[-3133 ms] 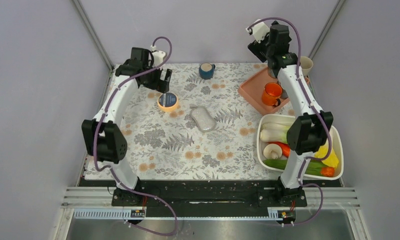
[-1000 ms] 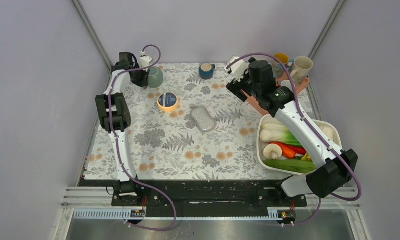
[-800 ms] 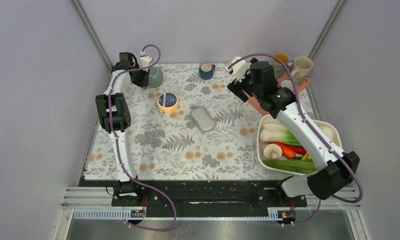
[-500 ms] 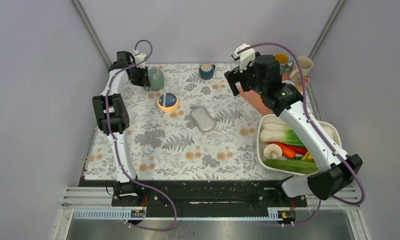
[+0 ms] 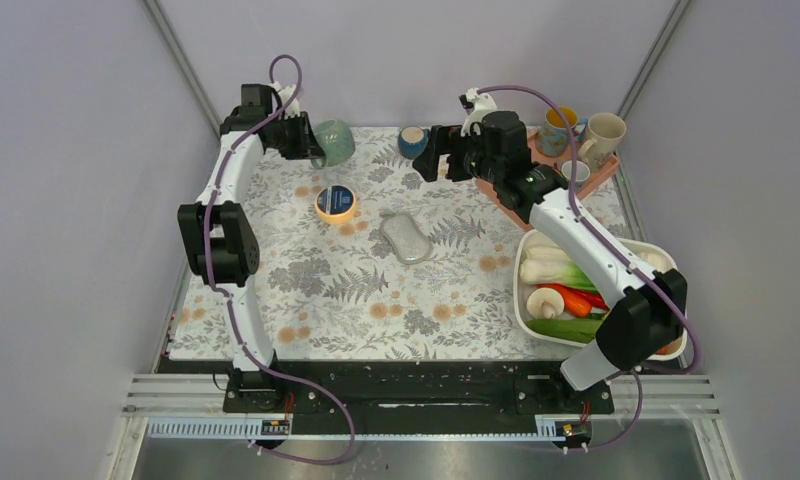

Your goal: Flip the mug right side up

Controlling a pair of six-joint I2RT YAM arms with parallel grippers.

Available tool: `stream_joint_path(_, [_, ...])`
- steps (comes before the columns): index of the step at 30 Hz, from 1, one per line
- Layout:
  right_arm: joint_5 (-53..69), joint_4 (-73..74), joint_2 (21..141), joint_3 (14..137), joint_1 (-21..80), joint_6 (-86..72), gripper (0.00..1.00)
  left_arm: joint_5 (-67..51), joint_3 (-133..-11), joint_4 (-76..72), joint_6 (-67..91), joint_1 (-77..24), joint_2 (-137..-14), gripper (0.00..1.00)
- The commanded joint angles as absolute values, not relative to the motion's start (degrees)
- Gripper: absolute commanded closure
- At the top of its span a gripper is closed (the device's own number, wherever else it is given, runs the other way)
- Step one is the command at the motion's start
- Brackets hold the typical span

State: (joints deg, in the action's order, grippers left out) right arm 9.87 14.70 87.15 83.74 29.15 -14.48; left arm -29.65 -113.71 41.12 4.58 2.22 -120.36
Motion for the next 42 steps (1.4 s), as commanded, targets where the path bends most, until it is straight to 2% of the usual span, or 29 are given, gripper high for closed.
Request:
stream_joint_path(1, [12.0,9.4,90.0,84.9,29.5,-25.8,0.01,-37.7,-112.8,36.6,10.0,0.4,-112.3,1.0])
stream_joint_path(7, [16.5,6.1,93.9,85.2,29.5,-34.4,0.01,-42.4,-113.6,36.5,15.4,-3.8,-110.2,1.0])
stream_joint_path(17, [22.2,-10.1,96.7,80.7,29.4,-52.0,0.01,-49.7,-116.4,32.3,27.8,-7.9,-108.7,1.0])
stream_joint_path(27, [19.5,-10.2,97.2,79.4,28.1,-55.9,0.01,-53.2,-117.2,28.7,35.0,-9.6,-108.8,1.0])
stream_joint_path(33, [20.2,-18.1,97.7,77.9,26.3,-61.8,0.02,-56.9,-119.3,28.5,37.8,-11.0,-108.5,1.0])
stream_joint_path(38, [20.7,-23.1,99.8,81.5,25.9,-63.6,0.04,-59.4,-119.1,28.6,38.8,-12.5,-108.4,1.0])
stream_joint_path(42, [20.1,-27.5,101.8,83.9,25.3,-65.3,0.11,-60.6,-118.0,28.6,38.7,-14.1,-108.4,1.0])
